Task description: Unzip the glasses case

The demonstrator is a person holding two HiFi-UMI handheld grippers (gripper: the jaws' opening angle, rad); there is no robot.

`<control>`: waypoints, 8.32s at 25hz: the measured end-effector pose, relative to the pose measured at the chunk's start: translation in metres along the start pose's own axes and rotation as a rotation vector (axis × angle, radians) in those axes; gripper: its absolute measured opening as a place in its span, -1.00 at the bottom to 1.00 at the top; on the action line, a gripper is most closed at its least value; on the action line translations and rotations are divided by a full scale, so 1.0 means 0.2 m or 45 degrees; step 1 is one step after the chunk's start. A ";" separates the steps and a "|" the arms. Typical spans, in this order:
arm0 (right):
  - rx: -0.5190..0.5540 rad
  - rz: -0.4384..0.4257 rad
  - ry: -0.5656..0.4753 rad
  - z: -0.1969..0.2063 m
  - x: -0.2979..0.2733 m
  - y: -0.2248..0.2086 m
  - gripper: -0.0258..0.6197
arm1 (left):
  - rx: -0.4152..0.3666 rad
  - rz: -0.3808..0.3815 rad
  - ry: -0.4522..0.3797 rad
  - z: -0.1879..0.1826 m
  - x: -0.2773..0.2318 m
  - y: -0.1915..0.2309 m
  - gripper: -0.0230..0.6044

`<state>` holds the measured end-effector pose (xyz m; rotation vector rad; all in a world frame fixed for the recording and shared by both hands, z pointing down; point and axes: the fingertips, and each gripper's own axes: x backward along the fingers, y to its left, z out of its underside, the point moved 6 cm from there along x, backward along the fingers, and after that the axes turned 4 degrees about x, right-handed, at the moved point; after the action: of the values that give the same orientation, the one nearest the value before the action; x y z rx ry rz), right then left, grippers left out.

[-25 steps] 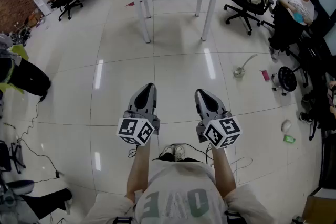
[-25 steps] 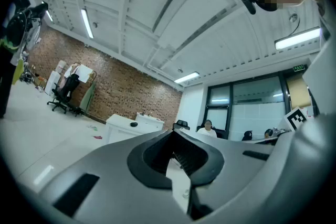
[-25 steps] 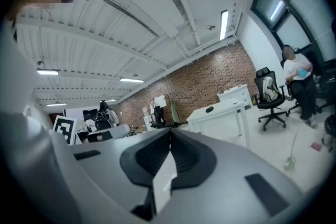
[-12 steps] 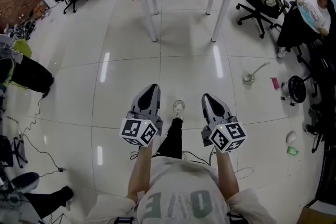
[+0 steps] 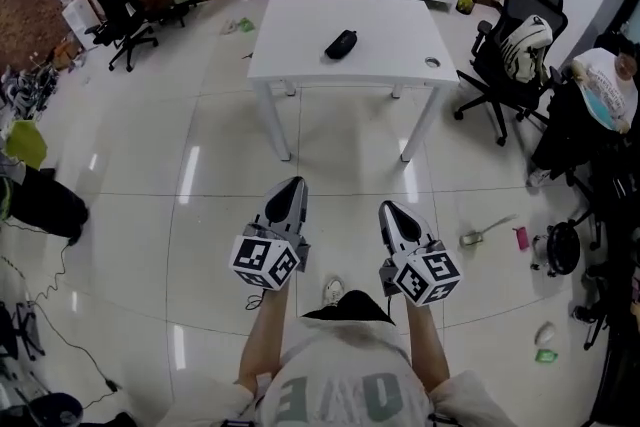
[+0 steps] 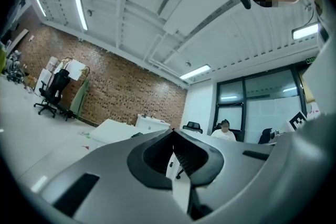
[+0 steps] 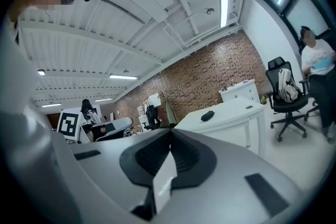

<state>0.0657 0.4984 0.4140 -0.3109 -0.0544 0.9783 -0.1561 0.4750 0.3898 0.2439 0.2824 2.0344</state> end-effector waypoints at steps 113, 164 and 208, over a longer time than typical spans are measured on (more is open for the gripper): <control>0.348 -0.155 0.924 0.00 -2.99 -1.77 -0.92 | -0.054 0.161 0.977 0.46 -3.40 1.54 -0.92; 0.188 0.319 0.975 0.06 -3.08 -1.78 -0.89 | 0.061 0.150 0.905 0.47 -3.38 1.55 -0.92; 0.384 0.295 1.005 0.03 -3.05 -1.69 -0.92 | 0.016 0.164 0.878 0.47 -3.35 1.55 -0.92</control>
<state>-0.0043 -0.1773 0.5738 -0.4109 0.8553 1.0167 -0.0837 -0.2501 0.5391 -0.4574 0.7175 2.1887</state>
